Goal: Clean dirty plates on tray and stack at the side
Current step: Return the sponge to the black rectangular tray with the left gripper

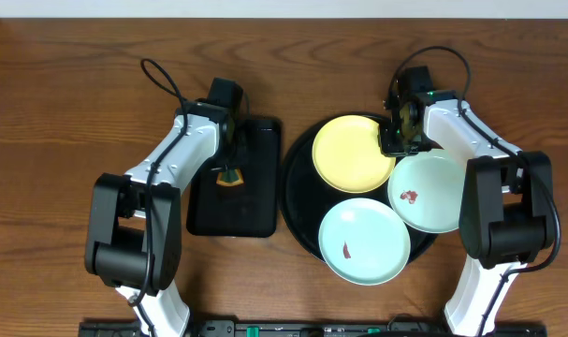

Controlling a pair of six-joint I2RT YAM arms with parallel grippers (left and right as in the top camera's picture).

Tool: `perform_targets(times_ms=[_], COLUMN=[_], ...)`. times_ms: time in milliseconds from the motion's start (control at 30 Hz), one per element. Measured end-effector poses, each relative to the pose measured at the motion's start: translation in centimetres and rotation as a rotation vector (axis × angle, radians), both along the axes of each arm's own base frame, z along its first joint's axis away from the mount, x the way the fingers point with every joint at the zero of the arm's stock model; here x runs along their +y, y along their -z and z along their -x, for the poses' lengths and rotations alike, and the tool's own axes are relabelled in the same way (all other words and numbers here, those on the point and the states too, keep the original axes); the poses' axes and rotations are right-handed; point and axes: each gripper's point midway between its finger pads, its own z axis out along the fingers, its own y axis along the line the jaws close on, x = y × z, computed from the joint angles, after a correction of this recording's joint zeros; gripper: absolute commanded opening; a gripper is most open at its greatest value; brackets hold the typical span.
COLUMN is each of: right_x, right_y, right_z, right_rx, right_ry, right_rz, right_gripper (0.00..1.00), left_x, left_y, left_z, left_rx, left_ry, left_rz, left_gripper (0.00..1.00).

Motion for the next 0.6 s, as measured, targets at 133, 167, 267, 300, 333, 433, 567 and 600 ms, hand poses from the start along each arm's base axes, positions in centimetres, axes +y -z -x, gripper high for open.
perform_targets(times_ms=[133, 167, 267, 300, 333, 433, 567, 600], right_x=[0.00, -0.01, -0.01, -0.01, -0.01, 0.06, 0.11, 0.11], right_y=[0.00, 0.00, 0.00, 0.00, 0.00, -0.06, -0.21, -0.21], right_z=[0.02, 0.02, 0.02, 0.02, 0.00, -0.37, -0.55, -0.56], right_rx=[0.001, 0.001, 0.001, 0.001, 0.000, -0.016, -0.024, -0.025], right_ry=[0.000, 0.000, 0.000, 0.000, 0.000, -0.001, -0.001, -0.001], right_rz=[0.000, 0.000, 0.000, 0.000, 0.000, -0.002, -0.005, -0.005], right_gripper=[0.17, 0.18, 0.19, 0.18, 0.16, 0.04, 0.03, 0.04], left_x=[0.07, 0.09, 0.10, 0.09, 0.10, 0.09, 0.10, 0.10], left_y=[-0.01, -0.01, -0.01, -0.01, -0.01, -0.01, -0.01, -0.01], left_z=[-0.05, -0.04, -0.06, -0.06, -0.06, -0.06, -0.05, -0.06], left_rx=[-0.003, -0.002, -0.003, -0.003, -0.003, -0.003, -0.003, -0.003], left_ry=[0.004, 0.007, 0.007, 0.008, 0.009, 0.010, 0.010, 0.010], left_rz=[-0.007, -0.008, -0.008, -0.008, -0.009, -0.008, -0.009, -0.009], left_gripper=[0.79, 0.82, 0.83, 0.83, 0.83, 0.83, 0.83, 0.83])
